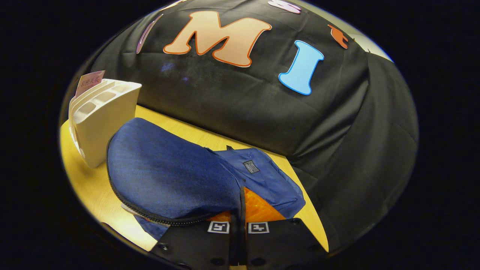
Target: Open the schoolbag, grab two books from the bookshelf and put them into the schoolbag.
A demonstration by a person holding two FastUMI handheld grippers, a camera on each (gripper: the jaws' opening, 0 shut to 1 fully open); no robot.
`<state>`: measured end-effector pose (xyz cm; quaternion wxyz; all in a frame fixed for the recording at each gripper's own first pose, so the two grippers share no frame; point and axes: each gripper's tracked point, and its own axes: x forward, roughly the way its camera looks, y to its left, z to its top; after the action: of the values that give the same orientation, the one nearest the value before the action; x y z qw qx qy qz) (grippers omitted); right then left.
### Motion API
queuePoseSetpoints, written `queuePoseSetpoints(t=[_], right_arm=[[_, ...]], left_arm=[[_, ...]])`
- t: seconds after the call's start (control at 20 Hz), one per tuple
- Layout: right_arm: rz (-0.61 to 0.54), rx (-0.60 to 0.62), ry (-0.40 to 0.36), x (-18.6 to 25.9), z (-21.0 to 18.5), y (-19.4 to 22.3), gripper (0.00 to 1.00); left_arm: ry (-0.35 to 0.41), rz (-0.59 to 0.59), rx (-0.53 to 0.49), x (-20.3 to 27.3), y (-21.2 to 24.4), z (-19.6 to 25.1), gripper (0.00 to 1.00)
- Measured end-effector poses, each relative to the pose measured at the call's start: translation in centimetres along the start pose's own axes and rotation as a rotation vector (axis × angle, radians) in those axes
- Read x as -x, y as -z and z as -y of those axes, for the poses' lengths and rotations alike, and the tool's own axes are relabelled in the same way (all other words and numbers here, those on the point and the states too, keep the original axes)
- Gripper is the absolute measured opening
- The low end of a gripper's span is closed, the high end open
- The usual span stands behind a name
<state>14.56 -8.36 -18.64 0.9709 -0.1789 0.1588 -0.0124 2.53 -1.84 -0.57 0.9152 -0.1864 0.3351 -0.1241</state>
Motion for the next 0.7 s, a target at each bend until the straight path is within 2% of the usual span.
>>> queuePoseSetpoints(t=[0.15, 0.35, 0.5, 0.55, 0.6, 0.7], right_arm=[[-0.005, 0.011, 0.005, 0.0, -0.1, 0.2, 0.06], [-0.014, 0.029, 0.012, 0.0, -0.5, 0.5, 0.04], [-0.017, 0.038, 0.022, 0.0, -0.4, 0.4, 0.02], [-0.021, 0.04, 0.025, -0.1, -0.5, 0.4, 0.06], [-0.024, 0.041, 0.03, -0.1, -0.4, 0.3, 0.02], [-0.03, 0.043, 0.041, -0.1, -0.5, 0.6, 0.02]], left_arm=[[-0.13, 0.036, 0.027, 3.3, -2.7, -5.2, 0.8], [-0.259, 0.064, 0.037, 6.1, -5.9, -10.6, 0.8], [-0.35, 0.008, 0.033, 6.8, -6.0, -14.7, 0.8], [-0.386, -0.013, 0.019, 6.7, -6.2, -16.1, 0.8], [-0.419, -0.031, -0.006, 6.9, -6.4, -17.4, 0.8], [-0.474, -0.056, -0.053, 7.0, -7.3, -19.7, 0.8]])
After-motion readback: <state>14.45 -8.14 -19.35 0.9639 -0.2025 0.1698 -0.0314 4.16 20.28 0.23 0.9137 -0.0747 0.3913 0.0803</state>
